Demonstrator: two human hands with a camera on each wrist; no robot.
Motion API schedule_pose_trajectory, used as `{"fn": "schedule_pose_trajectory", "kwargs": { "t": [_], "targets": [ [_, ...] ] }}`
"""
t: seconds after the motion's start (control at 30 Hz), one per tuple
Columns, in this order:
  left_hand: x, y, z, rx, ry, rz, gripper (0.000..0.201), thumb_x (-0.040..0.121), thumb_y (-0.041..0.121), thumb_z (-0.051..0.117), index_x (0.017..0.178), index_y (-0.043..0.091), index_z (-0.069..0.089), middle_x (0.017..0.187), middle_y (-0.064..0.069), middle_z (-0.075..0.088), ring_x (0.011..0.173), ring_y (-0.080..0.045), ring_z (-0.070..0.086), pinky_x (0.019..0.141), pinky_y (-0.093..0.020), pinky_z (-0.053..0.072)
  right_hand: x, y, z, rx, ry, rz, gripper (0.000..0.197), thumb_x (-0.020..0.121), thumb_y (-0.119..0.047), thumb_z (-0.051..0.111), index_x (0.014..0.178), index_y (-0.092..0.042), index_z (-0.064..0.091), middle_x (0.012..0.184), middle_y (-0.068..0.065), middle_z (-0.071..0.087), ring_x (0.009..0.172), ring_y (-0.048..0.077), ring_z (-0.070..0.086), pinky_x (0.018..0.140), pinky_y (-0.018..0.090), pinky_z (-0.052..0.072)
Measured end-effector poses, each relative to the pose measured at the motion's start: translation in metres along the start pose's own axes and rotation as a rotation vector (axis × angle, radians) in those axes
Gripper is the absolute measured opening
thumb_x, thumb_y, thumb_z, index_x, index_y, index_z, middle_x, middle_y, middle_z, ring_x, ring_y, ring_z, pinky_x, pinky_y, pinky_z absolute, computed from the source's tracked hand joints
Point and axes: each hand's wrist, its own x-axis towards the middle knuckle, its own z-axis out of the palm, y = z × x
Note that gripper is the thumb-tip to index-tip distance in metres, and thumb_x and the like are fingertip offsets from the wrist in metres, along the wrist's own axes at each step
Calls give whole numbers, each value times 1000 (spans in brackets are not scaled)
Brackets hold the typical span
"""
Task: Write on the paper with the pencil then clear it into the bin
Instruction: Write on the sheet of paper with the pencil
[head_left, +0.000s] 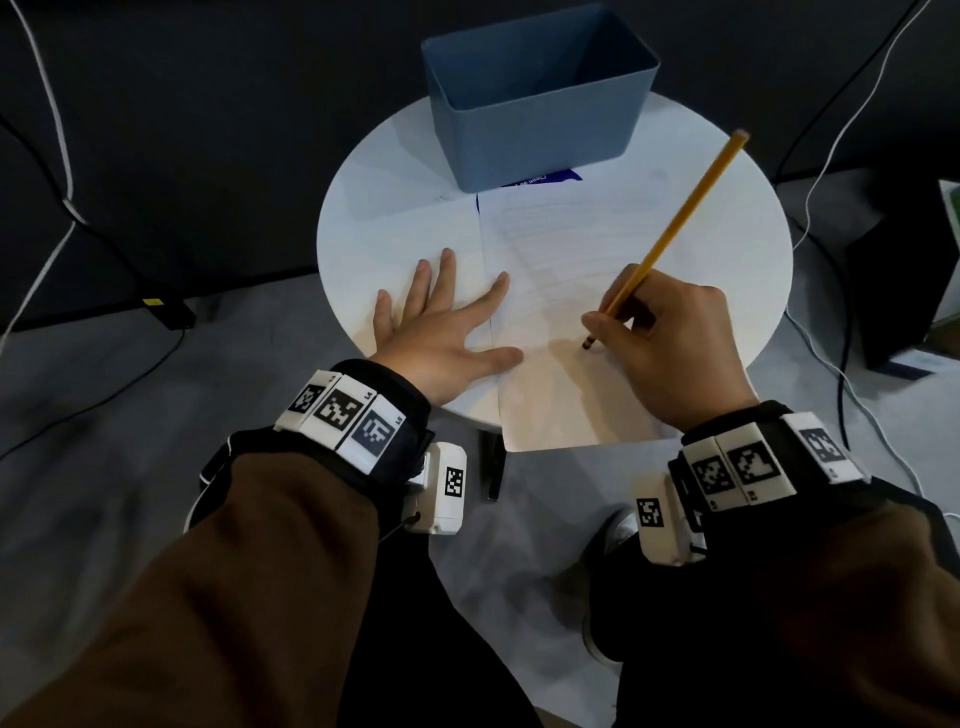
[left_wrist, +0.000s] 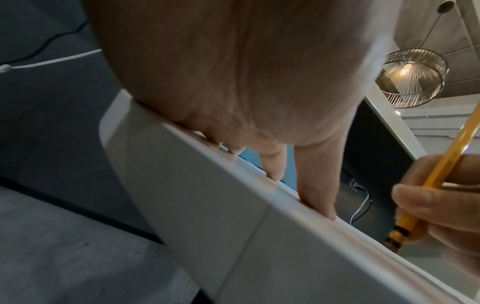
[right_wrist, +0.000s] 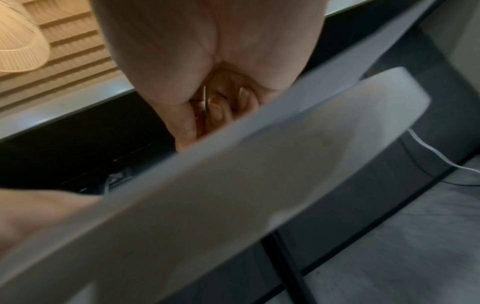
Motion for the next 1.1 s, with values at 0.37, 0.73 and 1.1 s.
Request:
{"fn": "schedule_pose_trajectory", "kwargs": {
  "t": [0.37,0.73,1.1],
  "targets": [
    [0,0,0,4,-10,4,77,89,72,47,148,63,0,159,12,-33,144,-8,-35,118,-49,-19,1,10,-7,-41,-19,38,16,89,-20,76,79,-18,64,67,-16,61,66,-2,60,60,6,39],
    [3,3,-2,72,-32,-15,80,88,74,45,148,62,-7,158,10,-36,144,-12,-36,119,-50,-17,-5,-25,29,47,-126,-67,15,90,-26,74,81,-25,62,65,-21,60,65,2,59,62,23,47],
    [2,0,-1,30,-31,-8,79,88,74,47,148,63,-4,158,12,-35,144,-9,-36,118,-48,-20,1,-9,7,49,-13,-6,16,89,-21,76,78,-17,65,64,-16,59,66,3,58,61,9,39]
  ]
}}
